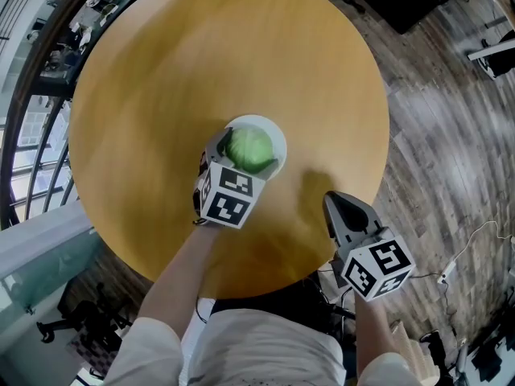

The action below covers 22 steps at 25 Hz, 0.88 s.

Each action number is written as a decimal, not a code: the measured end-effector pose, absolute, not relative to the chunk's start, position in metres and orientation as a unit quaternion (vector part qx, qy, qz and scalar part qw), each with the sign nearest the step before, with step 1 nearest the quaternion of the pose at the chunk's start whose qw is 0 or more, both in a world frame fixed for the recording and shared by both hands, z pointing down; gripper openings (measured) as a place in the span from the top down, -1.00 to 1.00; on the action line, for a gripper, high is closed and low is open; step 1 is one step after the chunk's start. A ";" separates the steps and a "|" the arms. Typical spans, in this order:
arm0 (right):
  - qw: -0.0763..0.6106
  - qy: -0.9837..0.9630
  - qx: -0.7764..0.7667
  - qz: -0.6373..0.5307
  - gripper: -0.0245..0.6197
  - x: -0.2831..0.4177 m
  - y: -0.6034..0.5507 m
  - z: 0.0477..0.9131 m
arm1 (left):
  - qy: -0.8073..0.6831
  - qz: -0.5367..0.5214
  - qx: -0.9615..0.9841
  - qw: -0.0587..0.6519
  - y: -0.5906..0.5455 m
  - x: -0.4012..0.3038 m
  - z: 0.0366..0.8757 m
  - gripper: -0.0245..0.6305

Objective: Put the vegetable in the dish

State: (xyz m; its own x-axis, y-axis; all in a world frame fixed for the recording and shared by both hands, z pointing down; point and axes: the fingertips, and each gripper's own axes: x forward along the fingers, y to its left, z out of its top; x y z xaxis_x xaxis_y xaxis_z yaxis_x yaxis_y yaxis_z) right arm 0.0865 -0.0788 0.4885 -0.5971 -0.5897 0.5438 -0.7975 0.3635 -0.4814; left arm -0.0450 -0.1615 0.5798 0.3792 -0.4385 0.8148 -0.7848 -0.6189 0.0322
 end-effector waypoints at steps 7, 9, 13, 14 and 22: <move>0.140 -0.813 0.427 0.370 0.84 0.087 -0.082 0.487 | -0.368 0.403 0.801 0.246 -0.161 -0.043 0.584 -0.56; 0.138 -0.814 0.426 0.369 0.84 0.085 -0.083 0.486 | -0.367 0.404 0.801 0.247 -0.161 -0.043 0.584 -0.56; 0.137 -0.815 0.425 0.369 0.85 0.084 -0.082 0.485 | -0.366 0.410 0.798 0.246 -0.160 -0.043 0.585 -0.56; 0.137 -0.815 0.425 0.369 0.84 0.084 -0.082 0.485 | -0.366 0.411 0.799 0.244 -0.160 -0.043 0.585 -0.56; 0.135 -0.816 0.425 0.368 0.84 0.089 -0.079 0.483 | -0.372 0.399 0.806 0.231 -0.160 -0.041 0.577 -0.60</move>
State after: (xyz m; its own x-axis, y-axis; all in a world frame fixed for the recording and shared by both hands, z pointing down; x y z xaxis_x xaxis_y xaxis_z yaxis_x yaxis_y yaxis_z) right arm 0.0886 -0.0789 0.4830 -0.6014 -0.5944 0.5338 -0.7936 0.3678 -0.4846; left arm -0.0410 -0.1595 0.5768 0.4051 -0.4143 0.8150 -0.7837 -0.6165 0.0762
